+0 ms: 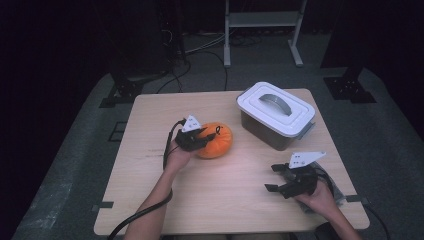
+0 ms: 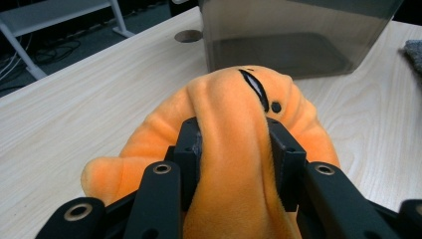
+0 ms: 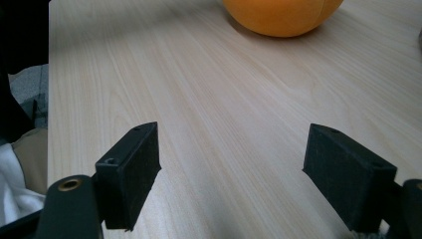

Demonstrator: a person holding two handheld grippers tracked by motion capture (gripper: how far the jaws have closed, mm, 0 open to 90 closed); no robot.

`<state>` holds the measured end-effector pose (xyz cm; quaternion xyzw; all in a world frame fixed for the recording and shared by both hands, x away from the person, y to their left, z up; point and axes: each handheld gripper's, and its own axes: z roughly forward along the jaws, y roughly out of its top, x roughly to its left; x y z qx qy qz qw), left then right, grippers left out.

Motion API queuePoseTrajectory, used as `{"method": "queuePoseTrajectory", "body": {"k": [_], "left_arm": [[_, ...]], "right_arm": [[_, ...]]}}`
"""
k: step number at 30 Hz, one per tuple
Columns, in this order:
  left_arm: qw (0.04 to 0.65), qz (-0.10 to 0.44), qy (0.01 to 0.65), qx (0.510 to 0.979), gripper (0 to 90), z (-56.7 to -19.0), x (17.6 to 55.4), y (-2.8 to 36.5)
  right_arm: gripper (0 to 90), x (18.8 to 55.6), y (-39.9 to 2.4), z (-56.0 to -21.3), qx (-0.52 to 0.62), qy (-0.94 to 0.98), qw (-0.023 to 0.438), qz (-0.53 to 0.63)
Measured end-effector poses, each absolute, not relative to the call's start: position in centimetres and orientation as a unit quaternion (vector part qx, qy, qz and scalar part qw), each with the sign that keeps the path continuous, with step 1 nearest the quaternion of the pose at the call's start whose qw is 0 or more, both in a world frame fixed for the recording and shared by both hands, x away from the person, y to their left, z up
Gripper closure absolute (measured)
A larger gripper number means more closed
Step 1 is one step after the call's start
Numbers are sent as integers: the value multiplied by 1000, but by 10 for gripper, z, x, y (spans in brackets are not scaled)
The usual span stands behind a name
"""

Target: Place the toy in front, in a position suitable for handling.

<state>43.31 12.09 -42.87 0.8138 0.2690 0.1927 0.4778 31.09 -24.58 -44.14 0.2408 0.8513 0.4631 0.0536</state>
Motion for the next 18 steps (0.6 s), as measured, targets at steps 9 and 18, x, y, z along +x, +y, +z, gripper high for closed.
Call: {"method": "queuePoseTrajectory", "body": {"k": [9, 18], "left_arm": [[474, 196, 277, 813, 647, -422, 433, 129], [483, 191, 278, 808, 647, -411, 427, 139]], "right_arm": [[207, 311, -246, -441, 241, 850, 54, 465], [207, 311, -246, -441, 243, 850, 54, 465]]}}
